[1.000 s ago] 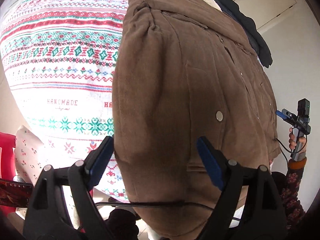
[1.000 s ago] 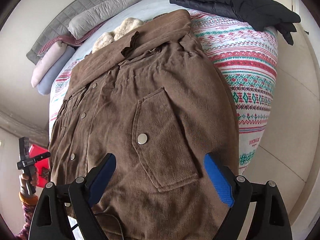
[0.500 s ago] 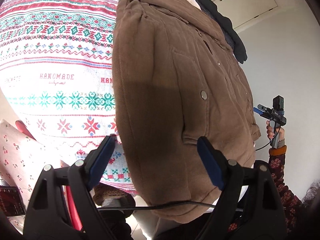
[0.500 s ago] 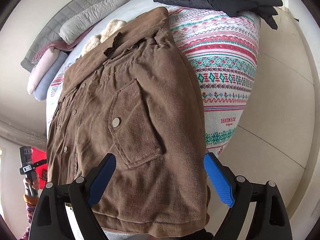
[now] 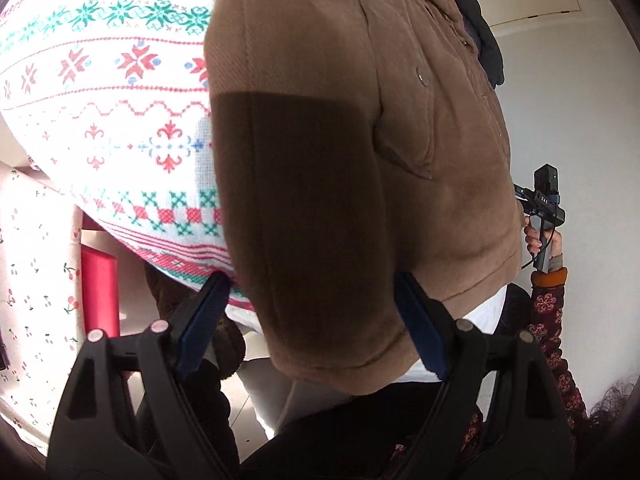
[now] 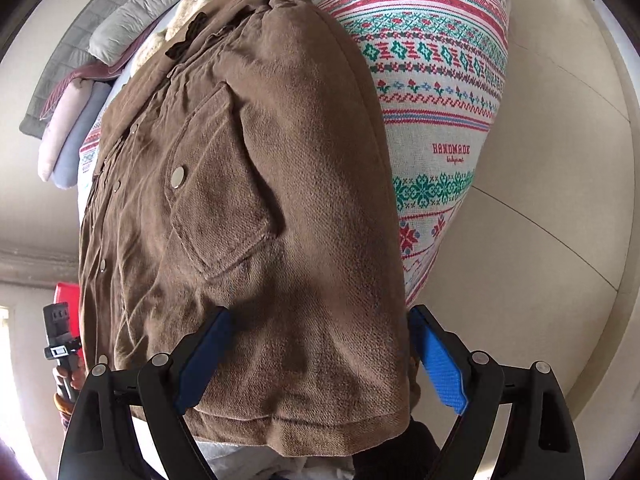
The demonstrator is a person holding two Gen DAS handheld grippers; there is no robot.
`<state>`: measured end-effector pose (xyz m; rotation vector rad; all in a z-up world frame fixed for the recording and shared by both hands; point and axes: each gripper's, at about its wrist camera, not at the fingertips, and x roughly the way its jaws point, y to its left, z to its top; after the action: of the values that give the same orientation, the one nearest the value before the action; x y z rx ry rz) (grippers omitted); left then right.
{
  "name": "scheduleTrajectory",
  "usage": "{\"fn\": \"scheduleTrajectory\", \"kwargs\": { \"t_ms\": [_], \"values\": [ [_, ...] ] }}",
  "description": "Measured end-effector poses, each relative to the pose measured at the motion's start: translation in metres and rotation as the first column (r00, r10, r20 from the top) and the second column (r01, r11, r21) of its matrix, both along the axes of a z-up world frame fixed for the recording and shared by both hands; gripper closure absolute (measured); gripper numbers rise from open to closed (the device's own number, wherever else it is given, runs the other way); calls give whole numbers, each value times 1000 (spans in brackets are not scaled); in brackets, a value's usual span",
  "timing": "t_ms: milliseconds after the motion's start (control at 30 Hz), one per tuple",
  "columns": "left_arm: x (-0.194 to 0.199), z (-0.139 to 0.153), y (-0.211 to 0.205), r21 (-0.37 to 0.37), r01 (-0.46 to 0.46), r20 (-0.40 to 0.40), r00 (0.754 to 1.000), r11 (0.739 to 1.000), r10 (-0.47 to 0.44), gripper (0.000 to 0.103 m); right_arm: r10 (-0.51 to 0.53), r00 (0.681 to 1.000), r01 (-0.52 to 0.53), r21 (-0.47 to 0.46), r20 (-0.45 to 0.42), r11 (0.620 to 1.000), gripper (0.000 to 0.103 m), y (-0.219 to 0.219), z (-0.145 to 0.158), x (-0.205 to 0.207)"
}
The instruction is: Fold large clothes
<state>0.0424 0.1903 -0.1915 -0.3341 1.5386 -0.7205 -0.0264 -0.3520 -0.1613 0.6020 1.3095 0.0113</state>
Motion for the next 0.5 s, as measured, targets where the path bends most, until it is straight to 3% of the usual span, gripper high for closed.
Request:
{"fn": "scheduleTrajectory", "kwargs": {
  "t_ms": [200,300,400,500],
  "values": [
    [-13,8,4,-27,-49,4,999,998,49,40,-1,999,-1,68,43,998,28,-2,-2,-24],
    [-20,11,1,-18,-54,23,998,998,55,43,-28,999,21,138,44,990,36,-9,-12,-39],
    [-20,7,4,-28,-72,18,997,997,72,43,-52,998,45,210,28,977,36,-13,-26,-46],
    [-21,-6,7,-55,-111,-36,993,992,109,40,-65,998,58,262,21,963,36,-14,-37,-46]
  ]
}}
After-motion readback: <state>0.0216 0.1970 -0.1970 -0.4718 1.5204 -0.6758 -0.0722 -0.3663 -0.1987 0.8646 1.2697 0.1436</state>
